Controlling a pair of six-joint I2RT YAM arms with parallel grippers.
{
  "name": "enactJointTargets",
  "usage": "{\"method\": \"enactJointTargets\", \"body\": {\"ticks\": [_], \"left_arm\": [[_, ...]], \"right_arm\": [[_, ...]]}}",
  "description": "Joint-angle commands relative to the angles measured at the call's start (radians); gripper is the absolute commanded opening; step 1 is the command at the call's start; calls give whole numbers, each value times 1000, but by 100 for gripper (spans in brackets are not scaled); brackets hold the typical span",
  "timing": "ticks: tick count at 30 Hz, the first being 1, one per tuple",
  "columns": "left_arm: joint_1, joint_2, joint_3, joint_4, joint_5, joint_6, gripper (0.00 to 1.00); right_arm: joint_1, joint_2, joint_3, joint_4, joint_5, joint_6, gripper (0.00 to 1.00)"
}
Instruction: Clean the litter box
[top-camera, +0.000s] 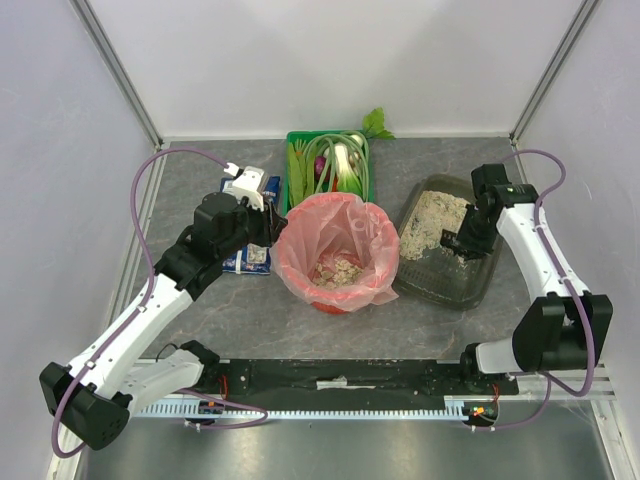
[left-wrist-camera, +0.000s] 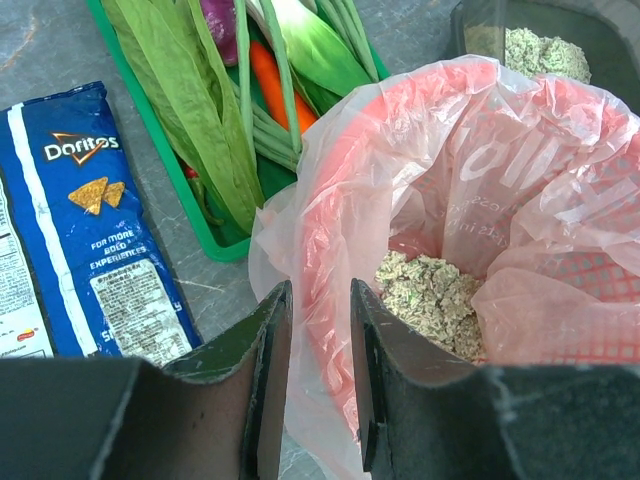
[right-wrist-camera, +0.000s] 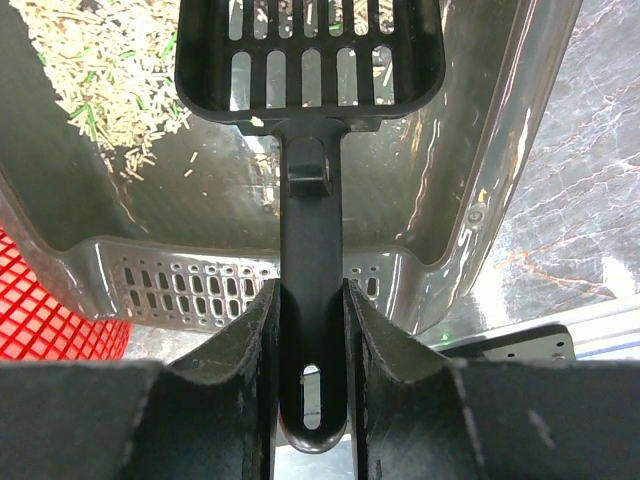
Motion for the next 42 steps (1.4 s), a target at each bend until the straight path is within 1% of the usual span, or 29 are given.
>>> {"method": "enactJointTargets", "body": {"ticks": [1, 2, 8, 11, 17, 23, 28, 37, 42], "left_arm": [[-5, -20, -2, 47, -24, 44, 36], [-5, -20, -2, 47, -25, 45, 36], [-5, -18, -2, 46, -28, 47, 36], [-5, -17, -2, 46, -28, 48, 36], [-5, -21, -2, 44, -28, 51, 36], [-5, -25, -2, 44, -28, 51, 36], [-5, -26, -2, 46, -28, 51, 36], [-5, -23, 0, 46, -27, 50, 36], [-5, -25, 0, 43, -24, 50, 36]], "right_arm": [[-15, 32, 30, -22, -34, 27, 0], [-46, 43, 30, -28, -32, 26, 0], [-66, 86, 48, -18, 1, 15, 0], [-69, 121, 66, 2, 27, 6, 0], [-72, 201, 99, 21, 20, -16, 0], [-72, 236, 135, 35, 41, -27, 0], [-72, 270, 139, 67, 30, -36, 0], [-71, 269, 70, 186, 47, -24, 0], [-66, 229, 1, 274, 102, -14, 0]]}}
